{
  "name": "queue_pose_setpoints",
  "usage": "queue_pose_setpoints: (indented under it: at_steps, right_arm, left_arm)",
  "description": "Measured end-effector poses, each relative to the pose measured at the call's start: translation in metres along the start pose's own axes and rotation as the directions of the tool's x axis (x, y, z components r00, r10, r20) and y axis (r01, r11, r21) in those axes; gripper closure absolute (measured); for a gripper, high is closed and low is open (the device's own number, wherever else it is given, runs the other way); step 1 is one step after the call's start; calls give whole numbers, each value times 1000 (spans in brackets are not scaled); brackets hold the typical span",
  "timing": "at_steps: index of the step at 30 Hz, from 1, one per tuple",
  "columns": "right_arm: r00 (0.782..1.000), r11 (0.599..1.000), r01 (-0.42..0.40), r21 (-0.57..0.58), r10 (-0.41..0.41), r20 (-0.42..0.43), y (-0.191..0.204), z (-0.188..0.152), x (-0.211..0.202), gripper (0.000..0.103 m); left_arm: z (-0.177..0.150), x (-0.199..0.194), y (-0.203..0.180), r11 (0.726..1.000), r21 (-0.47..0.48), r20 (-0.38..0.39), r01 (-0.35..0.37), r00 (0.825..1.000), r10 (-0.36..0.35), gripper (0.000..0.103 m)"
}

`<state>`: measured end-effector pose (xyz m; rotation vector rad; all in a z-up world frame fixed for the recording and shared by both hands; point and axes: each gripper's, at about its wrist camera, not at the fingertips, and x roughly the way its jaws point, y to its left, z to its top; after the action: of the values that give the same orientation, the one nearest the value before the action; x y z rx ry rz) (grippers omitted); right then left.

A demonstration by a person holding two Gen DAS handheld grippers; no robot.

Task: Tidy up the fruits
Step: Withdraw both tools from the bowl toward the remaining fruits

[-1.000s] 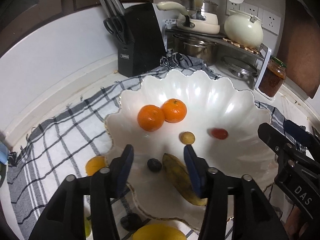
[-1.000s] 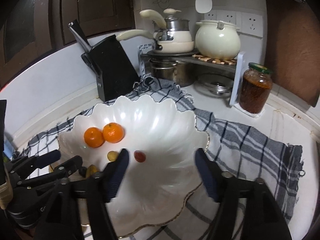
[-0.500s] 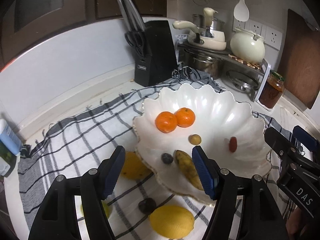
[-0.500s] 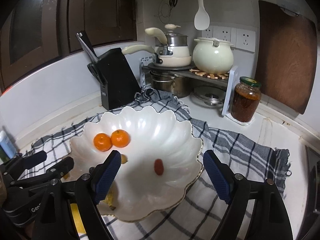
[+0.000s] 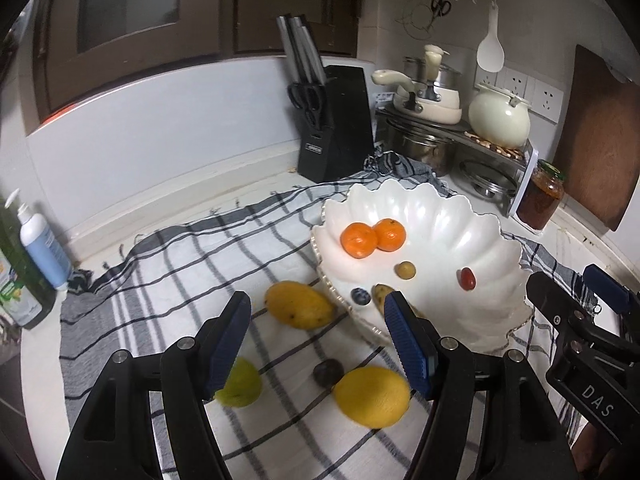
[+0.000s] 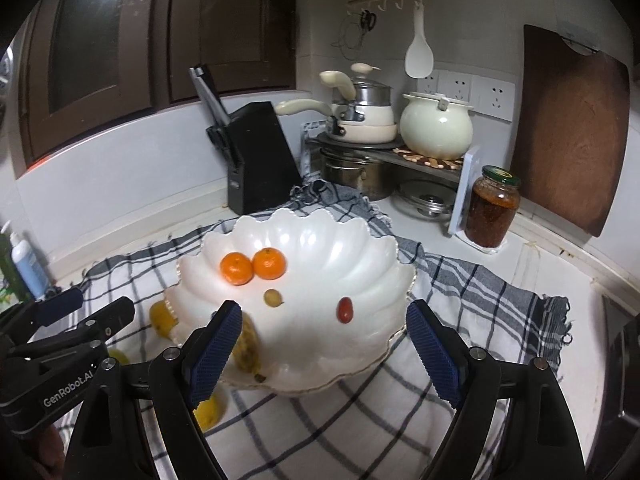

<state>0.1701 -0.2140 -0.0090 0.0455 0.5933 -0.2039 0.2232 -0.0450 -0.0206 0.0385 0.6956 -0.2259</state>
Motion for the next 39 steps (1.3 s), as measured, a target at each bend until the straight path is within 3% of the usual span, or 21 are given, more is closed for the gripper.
queue_pose_setpoints:
  at_steps: [18,39]
  right_arm:
    - [996,992,-90,-86,89,-10,43,-25,-16,18]
    - [978,972,-168,-165,144,-150,97,-71,31,18]
  left_arm:
    - [-37,-26,40,996,-42,-1,-81,997,81,34]
    - [-89,-1,94,980,-97,-105,-173,981,163,34]
